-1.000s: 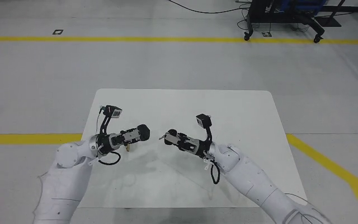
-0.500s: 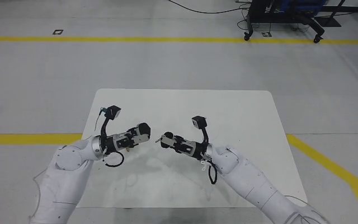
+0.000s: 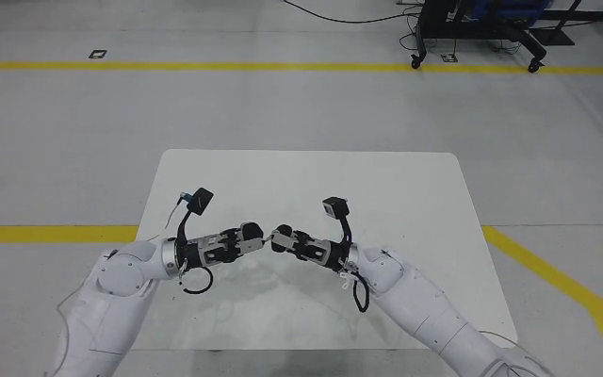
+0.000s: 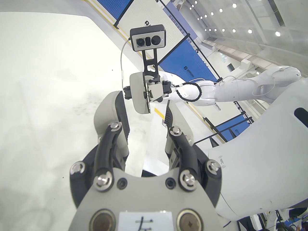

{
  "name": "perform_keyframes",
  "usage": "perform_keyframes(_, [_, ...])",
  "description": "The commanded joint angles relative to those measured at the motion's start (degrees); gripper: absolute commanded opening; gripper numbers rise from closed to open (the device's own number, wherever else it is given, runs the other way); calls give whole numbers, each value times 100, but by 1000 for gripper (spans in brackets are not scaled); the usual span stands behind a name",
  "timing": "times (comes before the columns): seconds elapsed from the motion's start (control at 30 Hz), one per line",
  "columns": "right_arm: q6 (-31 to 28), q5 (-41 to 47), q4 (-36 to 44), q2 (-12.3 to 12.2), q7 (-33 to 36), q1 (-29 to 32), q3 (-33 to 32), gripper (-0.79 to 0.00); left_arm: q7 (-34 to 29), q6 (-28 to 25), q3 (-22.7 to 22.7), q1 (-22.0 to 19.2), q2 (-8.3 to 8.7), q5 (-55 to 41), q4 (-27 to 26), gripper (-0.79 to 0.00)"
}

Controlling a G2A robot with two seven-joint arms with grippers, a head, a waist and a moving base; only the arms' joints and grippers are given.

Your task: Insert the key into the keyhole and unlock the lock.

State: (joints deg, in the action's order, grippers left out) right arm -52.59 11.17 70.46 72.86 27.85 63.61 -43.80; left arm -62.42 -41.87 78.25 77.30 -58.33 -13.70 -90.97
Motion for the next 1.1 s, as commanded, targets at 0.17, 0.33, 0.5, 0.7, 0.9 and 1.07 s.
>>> perform_keyframes(0.17, [68, -41, -73, 46, 34, -79, 15, -785, 20, -20, -145, -75, 54, -46, 48, -625])
perform_keyframes(0.33, [161, -228, -117, 91, -62, -126, 32, -785, 40, -40, -198, -108, 86, -65, 89, -742])
perform_keyframes(0.5, [144, -295, -145, 130, -135, -135, 38, -785, 75, -75, -219, -119, 109, -65, 129, -785])
perform_keyframes(0.7, [176, -284, -173, 154, -113, -110, 37, -480, 160, -72, -230, -115, 131, 4, 178, -785])
perform_keyframes(0.9, [217, -224, -172, 157, -75, -101, 46, 0, 418, 4, -173, -80, 147, -53, 204, -785])
perform_keyframes(1.07, [217, -224, -172, 157, -75, -101, 46, 0, 404, 79, -163, -57, 153, -335, 308, -785])
